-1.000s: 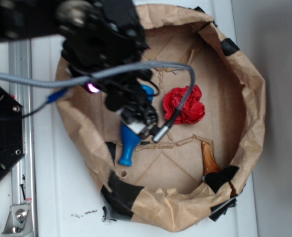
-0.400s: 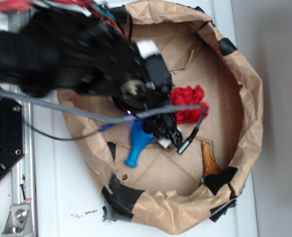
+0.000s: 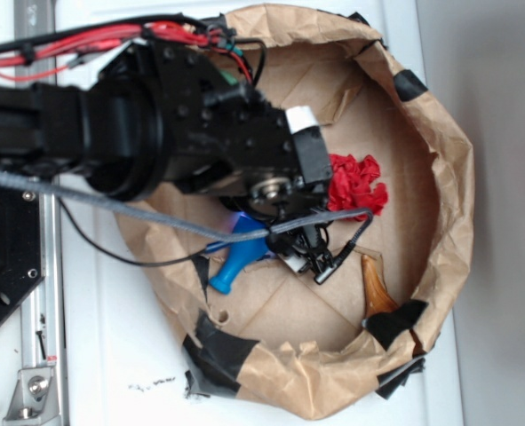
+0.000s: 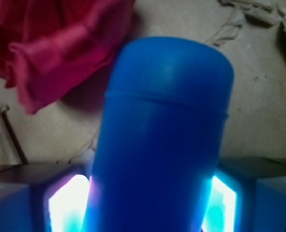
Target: Grab the blue bottle.
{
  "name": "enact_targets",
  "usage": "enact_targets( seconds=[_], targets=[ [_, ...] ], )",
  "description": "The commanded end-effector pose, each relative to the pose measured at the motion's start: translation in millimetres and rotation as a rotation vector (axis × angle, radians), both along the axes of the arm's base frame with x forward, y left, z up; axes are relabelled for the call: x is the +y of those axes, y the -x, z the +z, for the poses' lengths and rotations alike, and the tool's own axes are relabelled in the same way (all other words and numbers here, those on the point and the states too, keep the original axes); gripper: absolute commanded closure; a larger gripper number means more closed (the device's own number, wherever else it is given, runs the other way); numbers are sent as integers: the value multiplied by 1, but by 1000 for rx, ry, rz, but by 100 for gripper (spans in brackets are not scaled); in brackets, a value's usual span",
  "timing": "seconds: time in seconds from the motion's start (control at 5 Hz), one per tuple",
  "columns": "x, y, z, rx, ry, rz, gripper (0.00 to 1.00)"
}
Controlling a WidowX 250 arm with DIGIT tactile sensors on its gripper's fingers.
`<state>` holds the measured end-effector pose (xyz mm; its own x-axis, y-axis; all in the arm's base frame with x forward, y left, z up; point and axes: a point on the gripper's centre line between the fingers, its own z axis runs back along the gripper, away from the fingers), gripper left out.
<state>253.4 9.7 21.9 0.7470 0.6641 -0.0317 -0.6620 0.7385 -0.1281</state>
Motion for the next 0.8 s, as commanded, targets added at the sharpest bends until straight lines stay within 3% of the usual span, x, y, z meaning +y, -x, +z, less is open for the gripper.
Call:
enact_targets(
  seconds=[0.0, 0.2, 0.6],
  targets=[
    [19, -15, 105, -285, -19, -346, 100],
    [23, -17, 156, -308, -47, -367, 100],
    [20, -23, 147, -105, -32, -476, 100]
  ],
)
